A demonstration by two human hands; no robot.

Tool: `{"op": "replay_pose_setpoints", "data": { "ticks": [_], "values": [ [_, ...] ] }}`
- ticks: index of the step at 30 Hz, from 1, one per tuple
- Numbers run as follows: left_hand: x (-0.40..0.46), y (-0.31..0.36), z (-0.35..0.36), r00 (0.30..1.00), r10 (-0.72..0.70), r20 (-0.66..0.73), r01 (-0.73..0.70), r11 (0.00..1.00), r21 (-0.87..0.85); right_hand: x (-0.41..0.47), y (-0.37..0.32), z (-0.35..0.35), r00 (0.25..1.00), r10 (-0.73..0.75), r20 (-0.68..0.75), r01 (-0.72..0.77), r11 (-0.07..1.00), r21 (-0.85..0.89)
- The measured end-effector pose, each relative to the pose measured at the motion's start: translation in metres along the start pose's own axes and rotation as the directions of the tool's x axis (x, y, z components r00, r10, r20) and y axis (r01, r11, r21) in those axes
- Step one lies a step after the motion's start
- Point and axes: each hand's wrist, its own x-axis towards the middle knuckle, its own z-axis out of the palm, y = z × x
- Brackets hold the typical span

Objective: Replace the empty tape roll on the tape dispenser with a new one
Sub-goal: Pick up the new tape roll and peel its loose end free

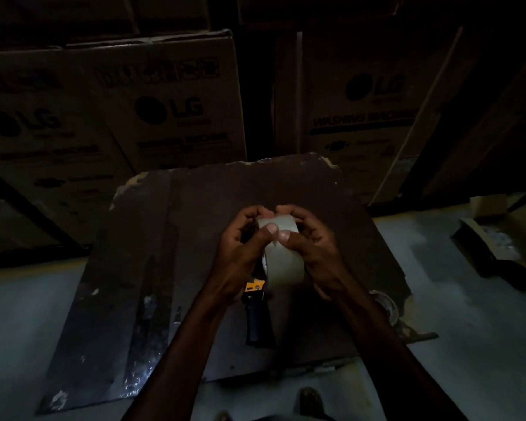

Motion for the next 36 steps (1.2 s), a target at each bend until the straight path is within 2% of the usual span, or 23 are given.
{"op": "replay_pose_setpoints", "data": {
  "ticks": [8, 14, 19, 23, 28, 33, 36],
  "values": [
    [0.009, 0.002, -0.003, 0.998, 0.029, -0.054, -0.029, 1.000, -0.007, 0.004, 0.001, 0.002, 1.000, 0.001, -0.003, -0.001, 1.000, -0.017],
    [0.012, 0.008, -0.016, 0.998, 0.008, 0.055, -0.010, 0.999, 0.034, 0.005, -0.003, 0.001, 0.999, 0.023, 0.026, -0.023, 0.999, -0.030],
    [0.017, 0.012, -0.016, 1.000, 0.020, 0.005, -0.020, 1.000, 0.002, 0.009, -0.004, -0.001, 0.999, 0.042, 0.033, -0.039, 0.995, -0.088],
    [0.022, 0.012, -0.019, 0.999, -0.003, -0.049, 0.005, 0.999, 0.042, 0.012, 0.000, -0.001, 0.999, 0.049, 0.024, -0.046, 0.994, -0.101],
    [0.025, 0.006, -0.032, 0.997, 0.052, 0.056, -0.054, 0.998, 0.035, 0.017, -0.001, -0.006, 0.999, 0.037, 0.001, -0.036, 0.982, -0.186],
    [0.028, 0.007, -0.042, 0.980, 0.139, 0.142, -0.163, 0.971, 0.173, 0.020, -0.004, -0.012, 0.995, 0.098, 0.030, -0.087, 0.959, -0.269],
    [0.030, 0.005, -0.046, 0.974, 0.172, 0.147, -0.200, 0.959, 0.203, 0.022, -0.003, -0.012, 0.993, 0.112, 0.023, -0.101, 0.956, -0.275]
  ]
}}
